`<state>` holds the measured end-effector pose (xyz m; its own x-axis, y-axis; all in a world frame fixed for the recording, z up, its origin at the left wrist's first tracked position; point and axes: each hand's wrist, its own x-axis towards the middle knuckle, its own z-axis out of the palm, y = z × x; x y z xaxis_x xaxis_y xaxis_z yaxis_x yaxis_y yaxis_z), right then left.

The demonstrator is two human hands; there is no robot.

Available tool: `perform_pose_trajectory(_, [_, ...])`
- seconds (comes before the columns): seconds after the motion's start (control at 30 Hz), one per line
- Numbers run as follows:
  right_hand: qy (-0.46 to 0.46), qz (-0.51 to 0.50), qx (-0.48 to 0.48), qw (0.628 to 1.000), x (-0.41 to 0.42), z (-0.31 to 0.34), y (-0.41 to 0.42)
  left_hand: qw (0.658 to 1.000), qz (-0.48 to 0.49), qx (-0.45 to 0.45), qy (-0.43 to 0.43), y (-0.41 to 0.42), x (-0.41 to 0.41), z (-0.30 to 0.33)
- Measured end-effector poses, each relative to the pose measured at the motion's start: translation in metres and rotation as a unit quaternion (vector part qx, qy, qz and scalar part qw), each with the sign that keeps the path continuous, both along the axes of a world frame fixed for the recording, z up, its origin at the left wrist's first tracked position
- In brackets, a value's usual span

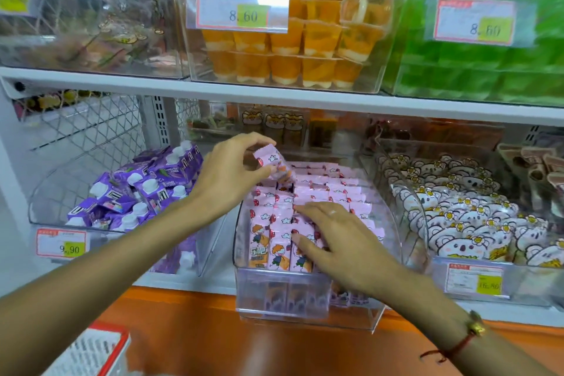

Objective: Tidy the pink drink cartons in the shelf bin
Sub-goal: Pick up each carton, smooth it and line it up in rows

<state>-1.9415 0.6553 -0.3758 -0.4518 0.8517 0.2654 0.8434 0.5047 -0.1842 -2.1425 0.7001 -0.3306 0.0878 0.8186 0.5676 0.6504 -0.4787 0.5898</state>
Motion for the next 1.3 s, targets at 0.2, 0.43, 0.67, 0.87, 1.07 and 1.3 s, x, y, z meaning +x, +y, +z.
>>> perform_pose_trajectory(0.2, [0.007,0.003,-0.007,1.000,0.001,0.001,0.002,0.985,-0.061,-0.047,0.153,0.017,-0.002,0.022])
perform_pose_trajectory(0.43, [0.008,-0.019,0.016,1.000,0.005,0.004,0.002,0.951,-0.032,-0.118,0.284,0.051,0.020,0.016])
perform_pose_trajectory(0.67, [-0.016,-0.024,-0.020,0.999,0.006,0.000,0.005,0.911,-0.032,-0.119,0.392,0.062,0.029,0.000])
perform_pose_trajectory(0.87, [-0.013,-0.024,-0.026,0.999,0.008,-0.002,0.006,0.930,-0.058,-0.056,0.358,0.048,0.025,0.010])
perform_pose_trajectory(1.07, [0.002,-0.024,-0.027,0.999,0.008,0.001,0.005,0.906,-0.049,-0.092,0.411,0.037,0.030,0.003])
perform_pose_trajectory(1.3, [0.001,-0.028,-0.024,0.999,0.008,0.001,0.004,0.962,0.014,-0.041,0.269,0.024,0.022,0.003])
